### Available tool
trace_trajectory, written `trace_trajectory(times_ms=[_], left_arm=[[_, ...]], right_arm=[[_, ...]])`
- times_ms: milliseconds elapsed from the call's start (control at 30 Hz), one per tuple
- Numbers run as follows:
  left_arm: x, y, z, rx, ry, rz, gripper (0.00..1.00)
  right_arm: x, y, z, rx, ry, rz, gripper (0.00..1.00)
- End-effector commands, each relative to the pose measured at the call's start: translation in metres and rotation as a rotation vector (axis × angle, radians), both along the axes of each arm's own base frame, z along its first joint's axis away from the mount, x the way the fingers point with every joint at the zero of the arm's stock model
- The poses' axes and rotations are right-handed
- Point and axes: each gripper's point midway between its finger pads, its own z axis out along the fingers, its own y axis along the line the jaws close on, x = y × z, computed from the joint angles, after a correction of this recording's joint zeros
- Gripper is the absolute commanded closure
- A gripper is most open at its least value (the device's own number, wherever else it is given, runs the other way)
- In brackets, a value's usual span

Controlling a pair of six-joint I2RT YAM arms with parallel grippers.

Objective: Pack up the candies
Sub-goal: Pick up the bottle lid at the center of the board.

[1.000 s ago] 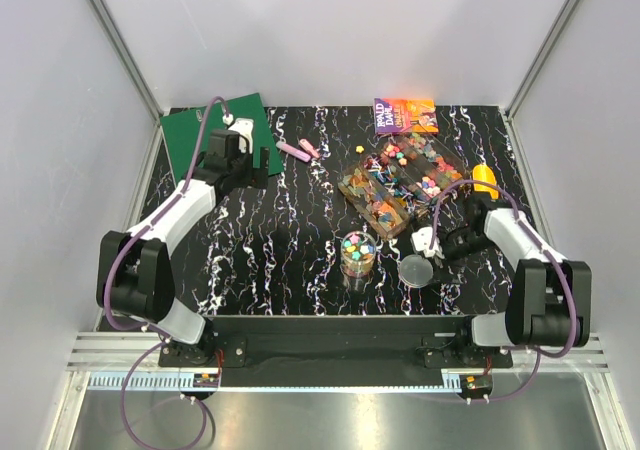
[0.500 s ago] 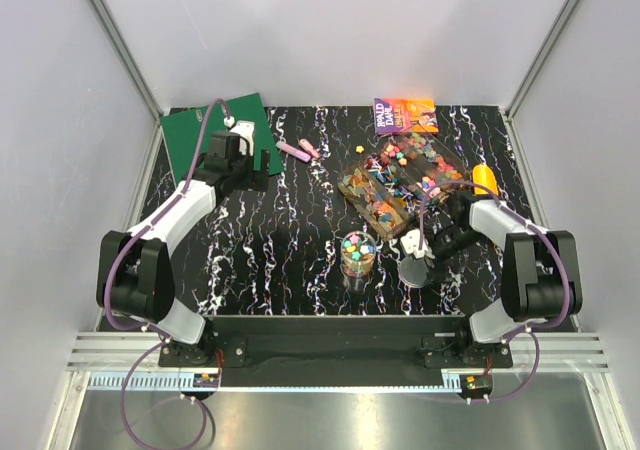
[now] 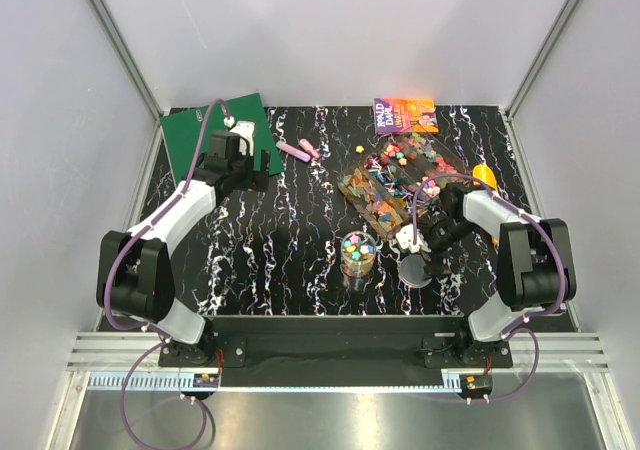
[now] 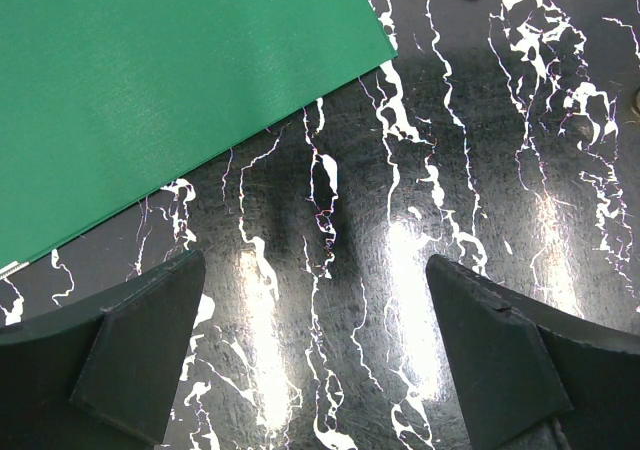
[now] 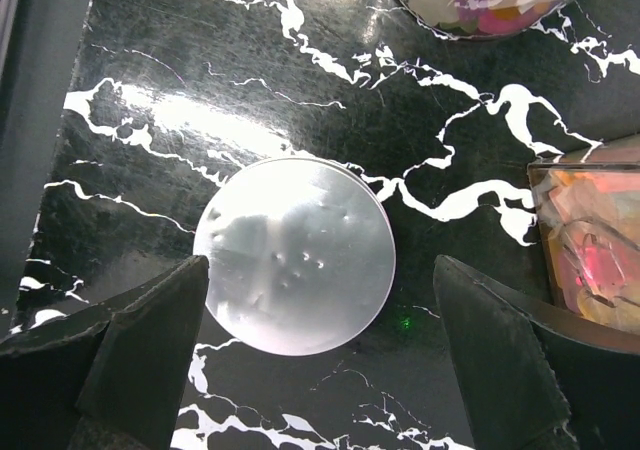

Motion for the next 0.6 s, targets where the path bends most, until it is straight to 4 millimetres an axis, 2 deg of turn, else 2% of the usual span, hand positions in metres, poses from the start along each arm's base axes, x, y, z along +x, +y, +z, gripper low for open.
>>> trace_trajectory(times_ms=[0, 267, 567], left_arm=[[0.006, -0.005, 0.01, -0.025, -0.042, -0.013, 0.01], [0.007, -0.006, 0.011, -0.031, -0.047, -0.009, 0.01], [0.006, -0.01, 0.01, -0.049, -0.041, -0.027, 0.01]], right_arm=[[0.001, 0.0, 0.004, -0.011, -0.031, 0.094, 0.0], [-0.015, -0.001, 0.002, -0.055, -0.034, 0.141, 0.0], [-0.004, -0.002, -0.009, -0.113, -0.037, 0.095, 0.0]])
